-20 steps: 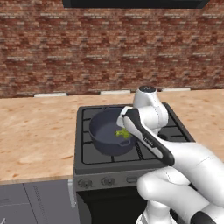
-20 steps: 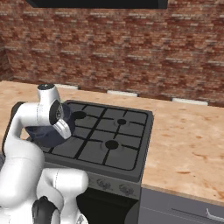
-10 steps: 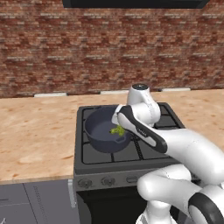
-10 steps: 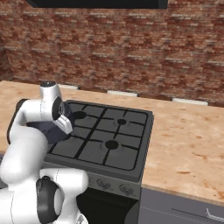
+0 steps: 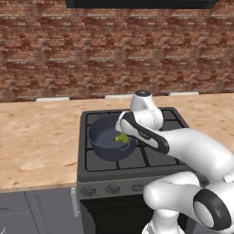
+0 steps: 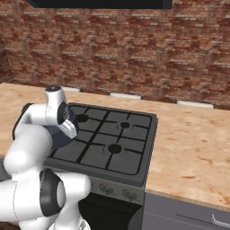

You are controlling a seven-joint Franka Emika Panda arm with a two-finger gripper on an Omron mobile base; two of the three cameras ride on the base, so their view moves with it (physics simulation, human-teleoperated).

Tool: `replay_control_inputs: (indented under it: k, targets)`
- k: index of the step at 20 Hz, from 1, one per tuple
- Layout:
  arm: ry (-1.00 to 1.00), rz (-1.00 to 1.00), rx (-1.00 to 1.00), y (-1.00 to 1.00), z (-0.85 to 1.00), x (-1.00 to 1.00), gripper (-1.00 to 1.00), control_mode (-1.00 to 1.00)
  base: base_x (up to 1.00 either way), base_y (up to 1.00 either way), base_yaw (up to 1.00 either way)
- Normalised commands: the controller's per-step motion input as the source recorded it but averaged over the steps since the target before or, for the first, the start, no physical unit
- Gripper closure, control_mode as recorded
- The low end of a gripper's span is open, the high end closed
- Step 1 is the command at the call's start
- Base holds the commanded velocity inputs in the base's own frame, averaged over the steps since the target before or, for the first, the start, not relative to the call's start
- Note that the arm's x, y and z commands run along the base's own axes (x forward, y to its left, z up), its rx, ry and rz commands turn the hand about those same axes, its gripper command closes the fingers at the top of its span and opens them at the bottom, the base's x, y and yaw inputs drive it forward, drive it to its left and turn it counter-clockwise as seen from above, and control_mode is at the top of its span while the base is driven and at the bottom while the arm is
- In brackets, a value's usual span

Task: Turn on the sink faucet. Then move the broccoli from the counter to the sink. Turn off the sink. Move the vegetable from the sink to the pot next to the stove. Finally move the pot to the front left burner.

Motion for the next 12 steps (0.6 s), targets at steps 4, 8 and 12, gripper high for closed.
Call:
replay_control_inputs:
  k: [4, 8, 12]
  targets:
    - [0.00, 0.00, 0.00, 0.00, -0.21, 0.12, 1.00, -1.00, 0.00, 0.00, 0.00]
    - [0.00, 0.00, 0.00, 0.00, -0.19, 0.11, 1.00, -1.00, 0.00, 0.00, 0.00]
    - [0.00, 0.00, 0.00, 0.00, -0.24, 0.05, 1.00, -1.00, 0.00, 0.00, 0.00]
